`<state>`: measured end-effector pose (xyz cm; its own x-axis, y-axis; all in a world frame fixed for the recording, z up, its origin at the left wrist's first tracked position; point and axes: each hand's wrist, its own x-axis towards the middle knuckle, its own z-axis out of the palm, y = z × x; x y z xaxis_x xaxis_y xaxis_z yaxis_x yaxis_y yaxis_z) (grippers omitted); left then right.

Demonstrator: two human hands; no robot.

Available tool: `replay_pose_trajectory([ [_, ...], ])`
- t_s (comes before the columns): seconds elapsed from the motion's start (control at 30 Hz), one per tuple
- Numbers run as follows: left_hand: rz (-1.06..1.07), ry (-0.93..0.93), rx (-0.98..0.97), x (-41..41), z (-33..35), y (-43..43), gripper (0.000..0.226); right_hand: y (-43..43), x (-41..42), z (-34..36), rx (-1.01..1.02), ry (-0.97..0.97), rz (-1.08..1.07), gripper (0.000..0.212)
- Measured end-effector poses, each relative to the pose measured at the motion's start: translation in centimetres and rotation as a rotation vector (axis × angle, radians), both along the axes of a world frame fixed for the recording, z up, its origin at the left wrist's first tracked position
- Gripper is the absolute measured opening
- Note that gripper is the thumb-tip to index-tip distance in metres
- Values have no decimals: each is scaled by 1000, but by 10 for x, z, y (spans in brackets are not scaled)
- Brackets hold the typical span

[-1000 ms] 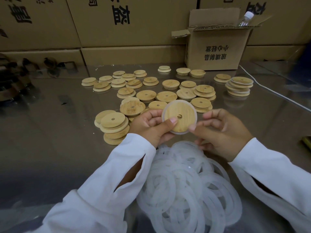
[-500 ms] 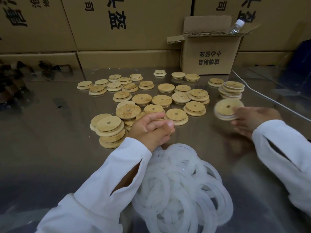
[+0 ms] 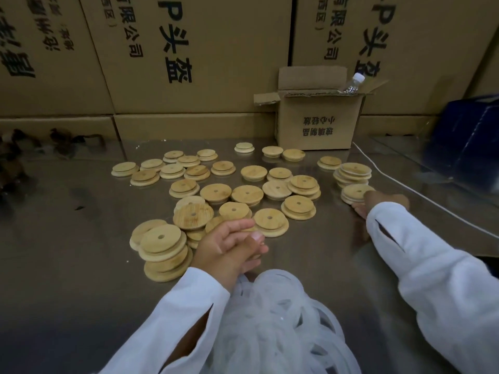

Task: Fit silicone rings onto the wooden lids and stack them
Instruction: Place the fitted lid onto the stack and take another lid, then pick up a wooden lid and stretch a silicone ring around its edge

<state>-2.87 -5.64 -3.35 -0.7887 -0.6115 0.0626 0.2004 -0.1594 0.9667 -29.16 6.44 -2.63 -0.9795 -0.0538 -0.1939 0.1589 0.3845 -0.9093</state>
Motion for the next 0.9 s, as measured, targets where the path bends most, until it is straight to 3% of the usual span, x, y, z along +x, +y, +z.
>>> replay_pose_trajectory([
  [0.1, 25, 8, 10, -1, -1, -2, 14, -9, 11, -1, 67, 92, -255, 37],
  [0.2, 42, 5, -12, -1, -1, -2, 14, -16, 43, 1, 2, 440, -278, 30],
  [0.27, 45, 8, -17, -1, 0, -1, 14, -25, 54, -4, 39, 589, -40, 23],
  [0.33, 33, 8, -21, -1, 0, 0, 14, -34, 60, -10, 284, 608, 231, 27],
  [0.4, 22, 10, -29, -1, 1, 0, 14, -42, 59, -14, 482, 587, 352, 43],
  [0.47, 18, 6, -39, 0, 1, 0, 15, -46, 61, -17, 544, 563, 383, 53],
  [0.7, 10, -7, -57, 1, 3, 2, 16, -42, 69, -15, 437, 602, 396, 58],
  [0.83, 41, 11, -38, 2, 6, -1, 14, -30, 97, -8, 152, 768, 312, 52],
  [0.9, 51, 12, 6, 2, 7, -2, 10, -22, 121, -4, -22, 785, 394, 50],
])
